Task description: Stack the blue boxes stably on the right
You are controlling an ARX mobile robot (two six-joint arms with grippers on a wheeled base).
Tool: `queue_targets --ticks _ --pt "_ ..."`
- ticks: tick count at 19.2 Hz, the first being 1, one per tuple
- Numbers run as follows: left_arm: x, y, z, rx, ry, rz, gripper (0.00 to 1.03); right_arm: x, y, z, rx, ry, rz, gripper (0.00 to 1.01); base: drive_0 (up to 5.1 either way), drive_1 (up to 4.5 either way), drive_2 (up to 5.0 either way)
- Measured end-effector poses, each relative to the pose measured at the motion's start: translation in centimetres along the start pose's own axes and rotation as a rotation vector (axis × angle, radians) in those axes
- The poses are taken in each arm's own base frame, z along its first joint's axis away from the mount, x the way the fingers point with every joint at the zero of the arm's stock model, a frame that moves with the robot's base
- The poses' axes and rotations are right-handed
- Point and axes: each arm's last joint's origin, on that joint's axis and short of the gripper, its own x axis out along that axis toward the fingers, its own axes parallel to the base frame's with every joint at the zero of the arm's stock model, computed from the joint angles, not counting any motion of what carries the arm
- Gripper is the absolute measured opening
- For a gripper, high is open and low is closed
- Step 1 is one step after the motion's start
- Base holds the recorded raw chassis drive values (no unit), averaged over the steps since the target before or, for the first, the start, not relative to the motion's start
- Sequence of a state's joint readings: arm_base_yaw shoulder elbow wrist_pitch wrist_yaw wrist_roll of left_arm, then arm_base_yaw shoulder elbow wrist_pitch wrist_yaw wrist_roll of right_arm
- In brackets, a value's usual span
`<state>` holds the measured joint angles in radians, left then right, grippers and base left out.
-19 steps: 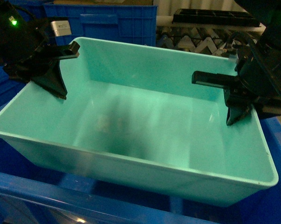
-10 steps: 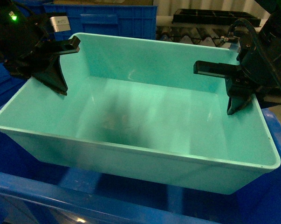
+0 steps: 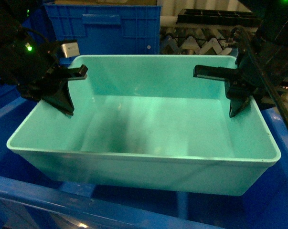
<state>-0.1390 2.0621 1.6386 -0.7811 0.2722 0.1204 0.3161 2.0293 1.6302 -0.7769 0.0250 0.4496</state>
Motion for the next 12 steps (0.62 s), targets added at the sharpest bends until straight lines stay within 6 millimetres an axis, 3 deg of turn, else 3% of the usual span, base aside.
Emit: queue_targets --ticks 3,8,12 --pt "1.2 0.4 0.1 0.02 0.018 0.001 0.02 1.8 0.0 -0.2 0.001 0.028 -0.007 0.02 0.0 0.0 0.0" --pt "-0.3 0.2 1.8 0.064 -0.036 0.031 0.02 4.7 -0.2 -1.7 0.023 0.084 0.027 0.02 0.0 0.0 0.0" --pt "0.6 0.5 1.8 0.065 0.018 0.025 0.02 5.3 -0.1 -2.4 0.047 0.13 0.021 0.02 0.0 0.0 0.0"
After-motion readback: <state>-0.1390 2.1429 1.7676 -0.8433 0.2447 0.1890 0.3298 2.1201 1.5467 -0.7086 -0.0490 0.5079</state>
